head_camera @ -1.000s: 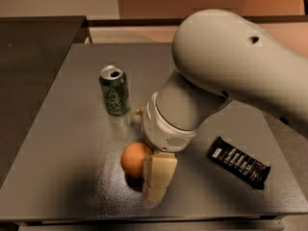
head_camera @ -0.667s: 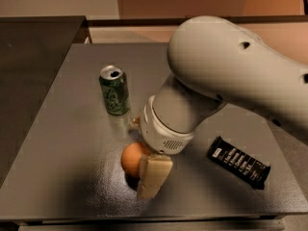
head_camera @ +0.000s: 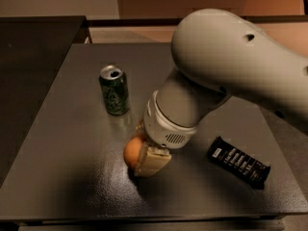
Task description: Move orange near green can
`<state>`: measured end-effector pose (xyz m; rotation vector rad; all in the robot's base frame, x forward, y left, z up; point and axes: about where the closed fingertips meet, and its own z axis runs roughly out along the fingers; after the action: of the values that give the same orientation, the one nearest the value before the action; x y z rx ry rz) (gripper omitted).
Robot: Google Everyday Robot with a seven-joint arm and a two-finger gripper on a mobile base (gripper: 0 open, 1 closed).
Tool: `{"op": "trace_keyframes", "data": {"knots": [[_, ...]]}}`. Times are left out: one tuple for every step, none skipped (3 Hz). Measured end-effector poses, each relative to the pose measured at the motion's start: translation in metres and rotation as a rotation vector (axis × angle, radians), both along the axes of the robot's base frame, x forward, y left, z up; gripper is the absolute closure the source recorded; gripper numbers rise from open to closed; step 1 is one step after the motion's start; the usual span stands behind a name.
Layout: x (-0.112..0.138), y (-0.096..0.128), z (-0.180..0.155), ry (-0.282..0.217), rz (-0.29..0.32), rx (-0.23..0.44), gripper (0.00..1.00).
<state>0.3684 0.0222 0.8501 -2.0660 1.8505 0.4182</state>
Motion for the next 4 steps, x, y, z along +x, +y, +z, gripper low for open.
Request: {"op": "trace_keyframes", "data": {"knots": [[0.021,-0.008,0.018,-0.012,-0.078,0.002,0.88],[0.052,-0.014,0.040,-0.031,-0.184,0.018,1.00],[0.080,-0.014,0.051,-0.047,-0.270,0.051,1.00],[0.096,-0.006,0.046,-0.051,-0.315,0.068,1.00]]}}
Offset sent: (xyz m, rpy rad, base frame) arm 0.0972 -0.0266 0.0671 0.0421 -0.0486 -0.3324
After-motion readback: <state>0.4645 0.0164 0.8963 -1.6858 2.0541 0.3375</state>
